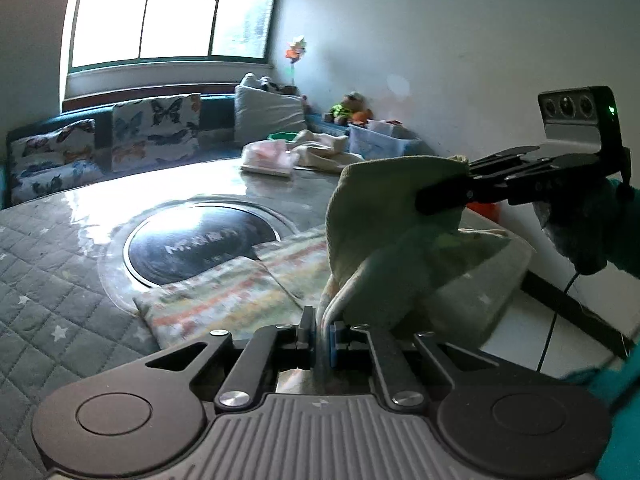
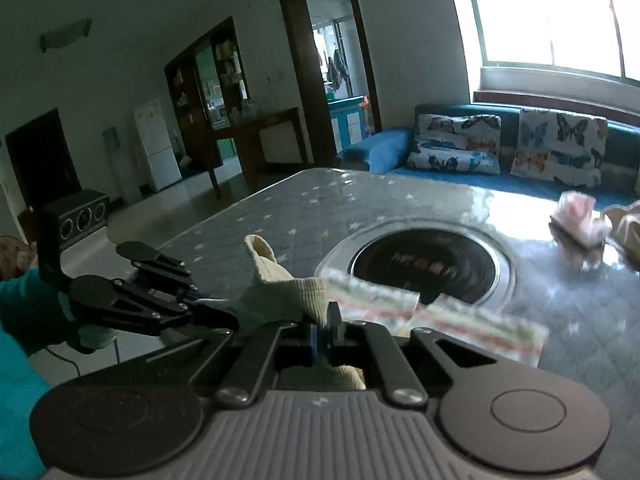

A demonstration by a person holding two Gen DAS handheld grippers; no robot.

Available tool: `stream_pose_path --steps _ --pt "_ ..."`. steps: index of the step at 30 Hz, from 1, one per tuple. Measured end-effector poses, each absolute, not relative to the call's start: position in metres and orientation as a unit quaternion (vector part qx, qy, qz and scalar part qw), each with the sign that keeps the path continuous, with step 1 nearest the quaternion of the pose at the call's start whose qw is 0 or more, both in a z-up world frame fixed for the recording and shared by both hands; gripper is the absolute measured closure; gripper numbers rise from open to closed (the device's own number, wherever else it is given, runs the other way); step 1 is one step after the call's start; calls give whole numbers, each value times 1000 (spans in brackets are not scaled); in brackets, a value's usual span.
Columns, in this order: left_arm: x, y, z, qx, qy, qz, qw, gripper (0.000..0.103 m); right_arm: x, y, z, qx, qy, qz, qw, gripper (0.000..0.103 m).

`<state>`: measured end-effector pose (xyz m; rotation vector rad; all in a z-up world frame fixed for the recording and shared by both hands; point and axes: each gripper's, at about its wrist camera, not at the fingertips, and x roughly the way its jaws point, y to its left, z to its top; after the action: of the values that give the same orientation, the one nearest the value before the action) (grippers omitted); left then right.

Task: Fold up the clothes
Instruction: 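Lower the held corduroy flap onto the folded shirt with the right gripper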

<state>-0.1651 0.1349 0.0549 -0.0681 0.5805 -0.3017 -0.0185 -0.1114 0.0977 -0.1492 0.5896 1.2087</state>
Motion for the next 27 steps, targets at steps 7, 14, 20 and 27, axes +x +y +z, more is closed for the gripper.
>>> stream_pose_path --steps 7,14,20,27 --pt "-111 167 53 -45 291 -121 948 96 43 -70 96 -69 282 549 784 100" --pt "-48 203 24 -84 335 -88 934 96 100 -15 64 -85 302 525 791 100" --pt "-7 230 -12 -125 375 -55 917 95 140 23 16 -81 323 492 804 98" --pt "3 239 -19 -130 384 -40 913 78 146 17 -1 -72 321 451 830 86"
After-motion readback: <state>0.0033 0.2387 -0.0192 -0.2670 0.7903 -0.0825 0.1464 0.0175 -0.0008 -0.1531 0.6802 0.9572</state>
